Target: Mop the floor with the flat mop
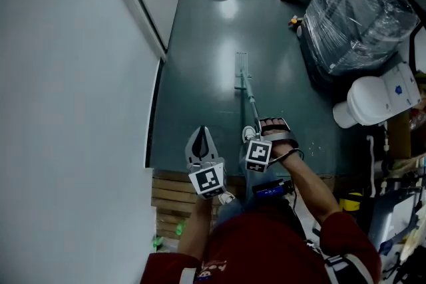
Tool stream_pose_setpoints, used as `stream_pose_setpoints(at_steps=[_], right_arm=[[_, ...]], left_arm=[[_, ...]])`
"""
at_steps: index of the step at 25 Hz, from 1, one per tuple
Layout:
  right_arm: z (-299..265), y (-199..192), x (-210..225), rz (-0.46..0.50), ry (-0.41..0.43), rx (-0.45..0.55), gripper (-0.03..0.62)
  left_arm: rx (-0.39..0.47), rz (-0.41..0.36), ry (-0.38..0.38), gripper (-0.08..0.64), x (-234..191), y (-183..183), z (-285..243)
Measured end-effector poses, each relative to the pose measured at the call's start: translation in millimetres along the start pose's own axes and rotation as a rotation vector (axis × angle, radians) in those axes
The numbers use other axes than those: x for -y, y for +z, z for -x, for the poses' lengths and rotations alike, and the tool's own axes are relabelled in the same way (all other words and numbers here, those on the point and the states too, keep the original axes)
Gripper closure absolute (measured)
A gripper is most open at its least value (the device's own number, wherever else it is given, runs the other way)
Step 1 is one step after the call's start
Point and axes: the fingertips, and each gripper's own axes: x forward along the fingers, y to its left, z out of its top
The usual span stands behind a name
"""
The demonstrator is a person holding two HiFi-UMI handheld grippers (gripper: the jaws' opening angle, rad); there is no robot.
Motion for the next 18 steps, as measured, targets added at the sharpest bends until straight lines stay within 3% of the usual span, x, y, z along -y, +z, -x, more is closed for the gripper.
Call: stream_pose_setpoints(at_steps=[12,18], right_arm=[[64.2,2.4,-43.2,-0.050,0.021,0.018,0.476],[89.0,-2.3,-63.5,-0.058,0.038,0.012,0.476]], left_arm=[[-0.040,0.012,-0.045,0.545,8.9,-3.8,49.4],[-0.045,-0.033,-0.091,0.545,26.9,-5.6,68.7]])
